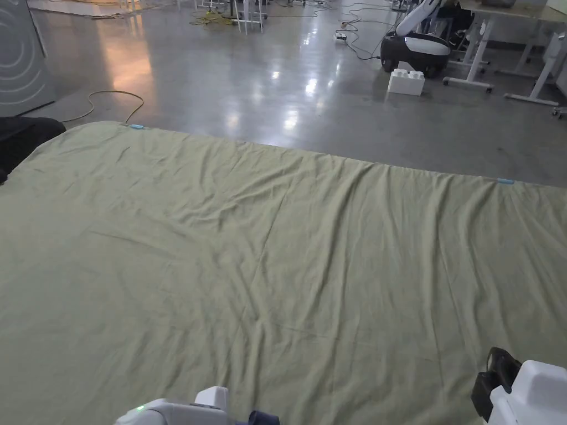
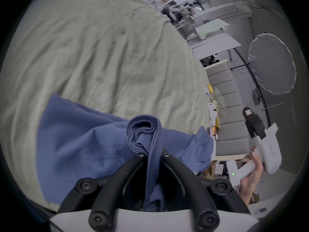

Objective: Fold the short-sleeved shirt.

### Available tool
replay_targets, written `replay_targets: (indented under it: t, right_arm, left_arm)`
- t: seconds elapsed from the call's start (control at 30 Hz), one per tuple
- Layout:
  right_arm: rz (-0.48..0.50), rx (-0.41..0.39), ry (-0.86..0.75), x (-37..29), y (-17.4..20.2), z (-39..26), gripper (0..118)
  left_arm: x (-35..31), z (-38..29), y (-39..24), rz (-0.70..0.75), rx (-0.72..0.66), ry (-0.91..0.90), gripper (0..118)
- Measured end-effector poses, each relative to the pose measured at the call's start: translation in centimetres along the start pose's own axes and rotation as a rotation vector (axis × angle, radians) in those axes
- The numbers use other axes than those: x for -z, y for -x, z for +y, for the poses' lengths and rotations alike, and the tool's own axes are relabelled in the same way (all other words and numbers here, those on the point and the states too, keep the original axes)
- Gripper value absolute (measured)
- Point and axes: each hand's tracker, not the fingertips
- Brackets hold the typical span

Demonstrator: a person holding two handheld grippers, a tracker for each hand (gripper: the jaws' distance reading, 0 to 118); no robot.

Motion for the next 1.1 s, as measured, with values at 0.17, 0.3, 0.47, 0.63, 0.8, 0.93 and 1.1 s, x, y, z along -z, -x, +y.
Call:
replay_targets:
  t: [0.17, 0.3, 0.47, 0.63, 0.8, 0.93, 1.1]
  right_arm:
    - [-0.017, 0.012, 0.029, 0.0, -0.8, -0.5, 2]
    - [-0.019, 0.012, 0.035, 0.0, -0.9, -0.6, 2]
    - [-0.013, 0.011, 0.037, -0.1, -1.0, -0.6, 2]
    - [-0.008, 0.021, 0.048, 0.0, -1.0, -0.8, 2]
    - [0.002, 0.022, 0.06, 0.1, -0.7, -1.3, 2]
    - [0.004, 0.026, 0.07, 0.0, -0.7, -1.7, 2]
    - [0.001, 0.026, 0.081, -0.1, -0.9, -2.1, 2]
  left_arm:
    - [1.8, -1.0, -0.9, 0.079, 0.055, 0.041, 11]
    - [1.0, -0.5, -1.3, 0.045, 0.043, 0.056, 40]
    - [-2.8, -0.4, -2.7, 0.0, 0.114, -0.013, 74]
    - [-5.4, -0.1, -2.8, 0.043, 0.133, -0.121, 64]
    - [-2.7, -0.7, -2.6, 0.155, 0.141, -0.059, 23]
    - [0.7, -1.9, -3.2, 0.166, 0.183, 0.039, 21]
    - [3.8, -3.7, -3.9, 0.098, 0.174, 0.077, 17]
